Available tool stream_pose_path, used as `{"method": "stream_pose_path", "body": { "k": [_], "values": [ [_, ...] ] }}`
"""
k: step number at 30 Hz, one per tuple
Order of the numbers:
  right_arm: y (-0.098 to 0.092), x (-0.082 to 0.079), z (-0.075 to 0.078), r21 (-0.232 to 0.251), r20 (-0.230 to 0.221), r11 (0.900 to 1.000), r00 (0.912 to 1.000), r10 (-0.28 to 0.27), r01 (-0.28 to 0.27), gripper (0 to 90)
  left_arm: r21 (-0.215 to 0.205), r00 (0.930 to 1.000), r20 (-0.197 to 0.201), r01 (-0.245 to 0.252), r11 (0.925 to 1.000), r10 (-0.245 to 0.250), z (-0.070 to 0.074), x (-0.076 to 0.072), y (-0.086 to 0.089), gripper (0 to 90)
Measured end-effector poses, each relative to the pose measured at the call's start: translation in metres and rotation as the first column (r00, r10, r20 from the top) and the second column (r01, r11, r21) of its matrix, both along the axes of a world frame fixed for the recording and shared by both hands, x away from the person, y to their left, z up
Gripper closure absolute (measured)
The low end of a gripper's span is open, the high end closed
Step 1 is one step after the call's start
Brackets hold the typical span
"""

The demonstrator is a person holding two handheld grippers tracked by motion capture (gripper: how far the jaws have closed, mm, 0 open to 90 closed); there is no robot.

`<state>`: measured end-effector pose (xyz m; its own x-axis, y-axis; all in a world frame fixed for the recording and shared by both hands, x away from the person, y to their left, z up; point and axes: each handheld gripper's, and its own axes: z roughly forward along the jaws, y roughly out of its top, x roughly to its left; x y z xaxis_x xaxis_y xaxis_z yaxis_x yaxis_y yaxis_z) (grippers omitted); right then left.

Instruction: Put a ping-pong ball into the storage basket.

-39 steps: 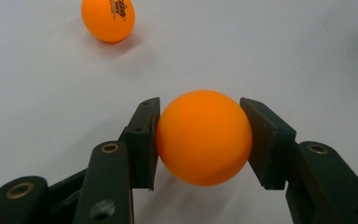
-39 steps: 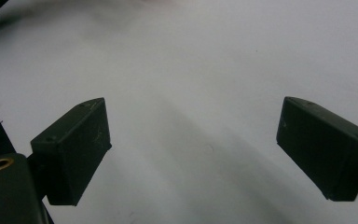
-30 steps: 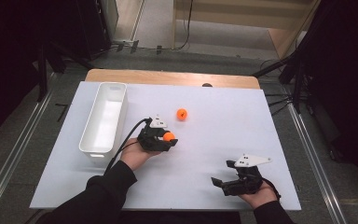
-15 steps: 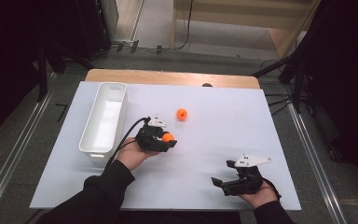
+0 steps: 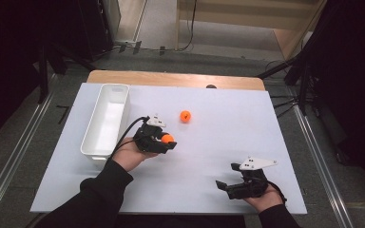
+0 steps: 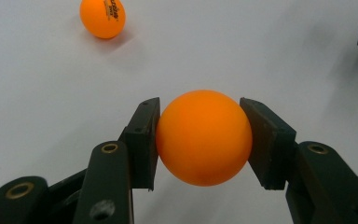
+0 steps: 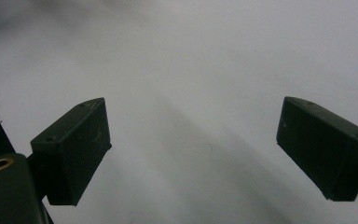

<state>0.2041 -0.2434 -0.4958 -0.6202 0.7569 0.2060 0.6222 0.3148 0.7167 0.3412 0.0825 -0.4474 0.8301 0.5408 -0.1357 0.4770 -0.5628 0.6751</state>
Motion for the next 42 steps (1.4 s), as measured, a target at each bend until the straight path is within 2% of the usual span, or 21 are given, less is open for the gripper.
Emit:
{"method": "stream_pose_path", "body": {
  "k": [13, 17, 18, 21, 31, 42],
  "values": [
    [0.000, 0.000, 0.000, -0.002, 0.002, 1.000, 1.0000, 0.000, 0.000, 8.4, -0.006, 0.9998, -0.021, 0.005, 1.0000, -0.005, 0.013, -0.001, 0.009, 50.7],
    [0.000, 0.000, 0.000, -0.002, 0.002, 1.000, 1.0000, 0.000, 0.000, 8.4, 0.008, 1.0000, -0.004, 0.005, 1.0000, -0.005, 0.019, -0.002, 0.014, 50.7],
    [0.000, 0.000, 0.000, -0.001, 0.001, 1.000, 1.0000, 0.000, 0.000, 8.4, 0.001, 1.0000, -0.002, 0.005, 1.0000, -0.005, 0.021, -0.002, 0.015, 50.7],
    [0.000, 0.000, 0.000, 0.000, 0.002, 1.000, 1.0000, 0.001, -0.001, 8.4, -0.017, 0.9999, -0.014, 0.005, 0.9999, -0.005, 0.025, -0.003, 0.018, 50.7],
    [0.000, 0.000, 0.000, -0.002, 0.005, 1.000, 1.0000, 0.003, -0.003, 8.5, -0.002, 0.9995, -0.019, 0.027, 0.9996, -0.027, 0.035, -0.004, 0.023, 50.7],
    [0.000, 0.000, 0.000, -0.004, 0.004, 1.000, 1.0000, 0.006, -0.006, 8.4, -0.005, 0.9997, -0.020, 0.013, 0.9999, -0.013, 0.044, -0.002, 0.033, 50.7]
  ]
}}
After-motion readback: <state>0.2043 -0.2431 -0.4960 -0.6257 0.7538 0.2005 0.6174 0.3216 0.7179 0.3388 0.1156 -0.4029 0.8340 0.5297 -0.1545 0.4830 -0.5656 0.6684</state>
